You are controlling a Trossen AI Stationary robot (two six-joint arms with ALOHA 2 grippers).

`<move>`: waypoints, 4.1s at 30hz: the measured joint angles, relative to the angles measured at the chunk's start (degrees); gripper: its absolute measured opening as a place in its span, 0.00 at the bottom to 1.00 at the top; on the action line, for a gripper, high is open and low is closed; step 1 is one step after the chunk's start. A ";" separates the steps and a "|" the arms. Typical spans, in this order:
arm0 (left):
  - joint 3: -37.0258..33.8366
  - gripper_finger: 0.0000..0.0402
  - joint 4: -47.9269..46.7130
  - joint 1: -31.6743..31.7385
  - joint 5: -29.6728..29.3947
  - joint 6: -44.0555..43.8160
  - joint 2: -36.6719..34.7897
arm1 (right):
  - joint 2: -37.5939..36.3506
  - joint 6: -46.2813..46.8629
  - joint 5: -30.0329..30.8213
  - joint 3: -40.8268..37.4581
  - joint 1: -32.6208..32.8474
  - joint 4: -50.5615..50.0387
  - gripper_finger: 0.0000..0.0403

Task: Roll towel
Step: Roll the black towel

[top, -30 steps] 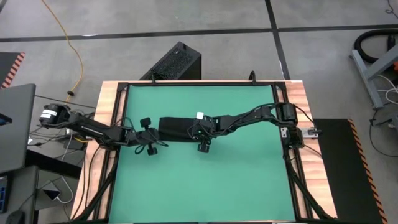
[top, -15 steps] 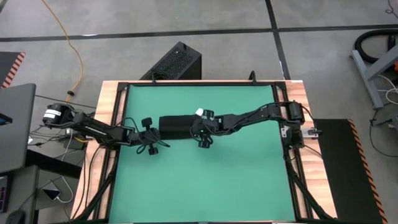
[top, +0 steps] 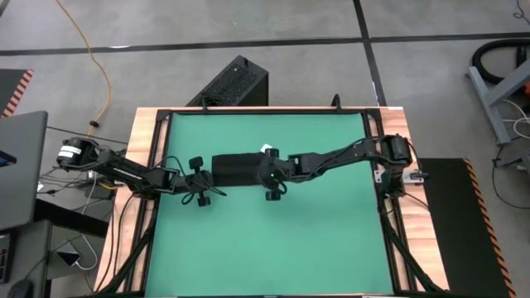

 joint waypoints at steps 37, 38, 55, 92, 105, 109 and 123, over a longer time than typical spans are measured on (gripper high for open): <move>0.00 0.04 -0.04 -0.02 0.22 1.78 -0.07 | 0.50 -15.01 -11.73 -19.29 -6.28 24.05 0.67; 0.00 0.04 -0.04 -0.02 0.22 1.83 -0.07 | 1.18 -14.97 -11.74 -19.82 -6.58 25.17 0.67; 5.56 0.04 -11.72 -3.29 0.07 6.19 -3.40 | 8.95 -5.37 -11.79 -19.08 -6.47 27.06 0.65; 3.50 0.58 -10.49 -5.30 -4.90 21.90 -5.27 | 9.10 -4.76 -11.73 -19.26 -6.23 28.40 0.64; 3.61 0.45 -4.30 -1.95 -4.16 21.75 3.96 | 9.10 -1.94 -9.01 -19.26 -6.32 27.83 0.60; 3.58 0.31 -4.45 -1.95 -4.89 18.15 4.16 | 9.10 -1.63 -8.13 -19.24 -5.94 27.67 0.53; 3.95 0.01 -6.72 -2.15 -6.19 9.58 4.13 | 6.81 5.63 -3.57 -19.24 -2.65 26.76 0.05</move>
